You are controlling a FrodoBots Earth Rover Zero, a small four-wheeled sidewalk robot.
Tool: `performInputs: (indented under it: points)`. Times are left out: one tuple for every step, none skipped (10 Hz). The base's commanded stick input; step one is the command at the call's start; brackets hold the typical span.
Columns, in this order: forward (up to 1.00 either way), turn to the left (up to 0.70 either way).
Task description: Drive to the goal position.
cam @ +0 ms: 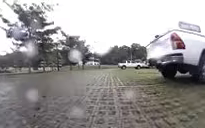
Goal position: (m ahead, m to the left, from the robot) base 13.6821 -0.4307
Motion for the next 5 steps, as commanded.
performInputs:
  points:
    - [0.85,0.0]
    - [0.85,0.0]
    - [0.85,0.0]
    - [0.85,0.0]
    - [0.85,0.0]
